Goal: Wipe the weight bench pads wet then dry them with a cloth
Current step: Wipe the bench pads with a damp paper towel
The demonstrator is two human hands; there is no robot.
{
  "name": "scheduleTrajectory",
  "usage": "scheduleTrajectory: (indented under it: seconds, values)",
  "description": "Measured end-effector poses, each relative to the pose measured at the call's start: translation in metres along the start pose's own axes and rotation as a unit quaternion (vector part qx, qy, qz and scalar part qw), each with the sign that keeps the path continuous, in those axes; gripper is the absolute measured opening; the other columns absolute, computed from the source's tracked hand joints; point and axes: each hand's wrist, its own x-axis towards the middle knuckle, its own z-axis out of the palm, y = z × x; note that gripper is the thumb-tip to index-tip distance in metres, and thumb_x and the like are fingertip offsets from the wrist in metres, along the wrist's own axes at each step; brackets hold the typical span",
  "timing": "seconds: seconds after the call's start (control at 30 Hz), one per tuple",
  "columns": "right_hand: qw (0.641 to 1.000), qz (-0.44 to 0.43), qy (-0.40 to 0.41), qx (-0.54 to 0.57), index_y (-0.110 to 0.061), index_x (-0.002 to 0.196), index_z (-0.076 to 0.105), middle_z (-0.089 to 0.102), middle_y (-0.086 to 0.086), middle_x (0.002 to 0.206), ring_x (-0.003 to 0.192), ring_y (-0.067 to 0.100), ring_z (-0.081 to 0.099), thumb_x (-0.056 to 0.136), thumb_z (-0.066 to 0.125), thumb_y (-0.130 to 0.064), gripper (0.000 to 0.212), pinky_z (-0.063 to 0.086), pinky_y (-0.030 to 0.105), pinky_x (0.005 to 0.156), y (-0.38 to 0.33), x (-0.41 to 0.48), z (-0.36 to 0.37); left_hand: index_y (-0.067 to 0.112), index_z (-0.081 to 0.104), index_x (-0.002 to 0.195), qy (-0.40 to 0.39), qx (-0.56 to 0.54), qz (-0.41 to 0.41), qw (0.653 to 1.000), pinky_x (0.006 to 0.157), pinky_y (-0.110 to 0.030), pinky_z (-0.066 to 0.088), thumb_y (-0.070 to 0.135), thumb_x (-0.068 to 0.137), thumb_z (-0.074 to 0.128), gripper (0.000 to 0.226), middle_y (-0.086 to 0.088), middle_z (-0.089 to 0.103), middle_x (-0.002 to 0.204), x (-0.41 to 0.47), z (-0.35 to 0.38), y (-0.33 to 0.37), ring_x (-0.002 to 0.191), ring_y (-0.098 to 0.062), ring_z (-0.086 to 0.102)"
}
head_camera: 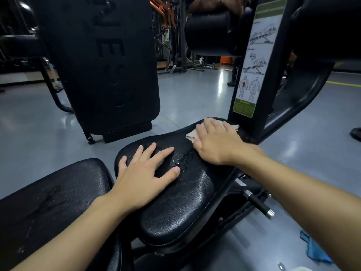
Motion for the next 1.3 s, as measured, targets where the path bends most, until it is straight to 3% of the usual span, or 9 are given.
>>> scheduleTrajectory:
  seconds: [0.17, 0.3, 0.4, 0.53, 0.77, 0.87, 1.0, 1.17, 1.3]
  values:
    - [0.999, -0.012, 0.029, 0.012, -0.019, 0.157, -0.005, -0.015, 0.005, 0.165, 0.15, 0.018, -0.021, 0.096, -0.002, -0.054, 0.071, -0.008, 0.047, 0.121, 0.006, -0.07, 0.018, 0.048, 0.043, 0.129, 0.037, -0.041, 0.009, 0.998, 0.119, -0.055, 0.008, 0.08, 0.075, 0.027, 0.064, 0.019, 0.031, 0.149, -0.006, -0.006, 0.005, 0.147, -0.01, 0.018]
    - [0.997, -0.017, 0.072, 0.015, -0.021, 0.158, -0.005, -0.014, 0.003, 0.165, 0.15, 0.016, -0.021, 0.084, -0.018, -0.056, 0.083, -0.009, 0.047, 0.121, 0.01, -0.086, 0.027, 0.057, 0.03, 0.142, 0.022, 0.005, 0.032, 0.999, 0.118, -0.056, 0.009, 0.082, 0.075, 0.019, 0.072, 0.022, 0.023, 0.154, -0.019, -0.009, -0.016, 0.147, -0.006, 0.011]
    - [0.997, -0.013, 0.079, 0.011, -0.019, 0.158, 0.005, -0.003, 0.004, 0.167, 0.152, 0.018, -0.011, 0.09, -0.01, -0.054, 0.078, -0.007, 0.045, 0.122, 0.004, -0.07, 0.026, 0.064, 0.017, 0.143, -0.009, 0.001, 0.034, 0.999, 0.12, -0.055, 0.003, 0.084, 0.074, 0.016, 0.071, 0.025, 0.01, 0.16, -0.023, -0.008, -0.026, 0.149, -0.003, -0.002]
    - [0.999, -0.002, 0.032, -0.007, -0.015, 0.157, 0.01, 0.002, 0.008, 0.166, 0.153, 0.022, -0.003, 0.103, 0.014, -0.046, 0.063, -0.001, 0.047, 0.122, -0.008, -0.024, 0.009, 0.066, 0.015, 0.142, -0.01, -0.014, 0.037, 0.999, 0.12, -0.054, -0.003, 0.083, 0.074, 0.016, 0.07, 0.027, 0.006, 0.16, -0.021, -0.005, -0.027, 0.149, -0.002, -0.009]
    - [0.999, 0.013, -0.042, -0.011, -0.017, 0.15, 0.033, 0.028, 0.011, 0.159, 0.147, 0.029, 0.021, 0.097, 0.015, -0.051, 0.065, 0.014, 0.051, 0.118, -0.035, 0.062, -0.005, 0.067, 0.015, 0.141, -0.007, -0.02, 0.044, 0.999, 0.12, -0.053, -0.004, 0.083, 0.073, 0.015, 0.07, 0.028, 0.004, 0.16, -0.02, -0.003, -0.03, 0.148, 0.001, -0.01]
    - [0.997, 0.02, -0.066, -0.019, -0.02, 0.15, 0.035, 0.03, 0.01, 0.159, 0.146, 0.03, 0.026, 0.098, 0.016, -0.052, 0.064, 0.016, 0.049, 0.118, -0.04, 0.07, -0.01, 0.068, 0.015, 0.14, -0.005, -0.023, 0.044, 0.999, 0.12, -0.054, -0.002, 0.083, 0.074, 0.017, 0.067, 0.028, 0.007, 0.159, -0.019, -0.003, -0.032, 0.148, 0.001, -0.008]
    - [0.999, -0.004, -0.031, -0.014, -0.017, 0.15, 0.031, 0.026, 0.011, 0.16, 0.148, 0.028, 0.018, 0.098, 0.014, -0.05, 0.065, 0.012, 0.048, 0.12, -0.035, 0.055, -0.003, 0.068, 0.016, 0.139, -0.004, -0.027, 0.043, 0.999, 0.12, -0.055, -0.002, 0.084, 0.075, 0.018, 0.066, 0.028, 0.009, 0.159, -0.019, -0.003, -0.033, 0.148, 0.001, -0.007]
    - [0.999, -0.025, 0.017, -0.018, -0.016, 0.157, 0.013, 0.004, 0.007, 0.166, 0.152, 0.021, 0.0, 0.101, 0.015, -0.047, 0.064, 0.002, 0.045, 0.122, -0.03, 0.002, 0.008, 0.066, 0.018, 0.14, -0.006, -0.029, 0.042, 0.999, 0.119, -0.056, -0.002, 0.083, 0.075, 0.02, 0.067, 0.027, 0.01, 0.159, -0.019, -0.004, -0.032, 0.149, -0.001, -0.005]
    - [0.998, -0.021, 0.06, 0.005, -0.018, 0.157, 0.014, 0.004, 0.005, 0.166, 0.152, 0.018, -0.004, 0.1, 0.008, -0.047, 0.065, -0.001, 0.042, 0.123, -0.031, -0.054, 0.019, 0.061, 0.025, 0.142, 0.003, -0.04, 0.038, 0.998, 0.119, -0.056, 0.0, 0.082, 0.075, 0.023, 0.07, 0.025, 0.015, 0.159, -0.022, -0.005, -0.03, 0.149, -0.002, -0.001]
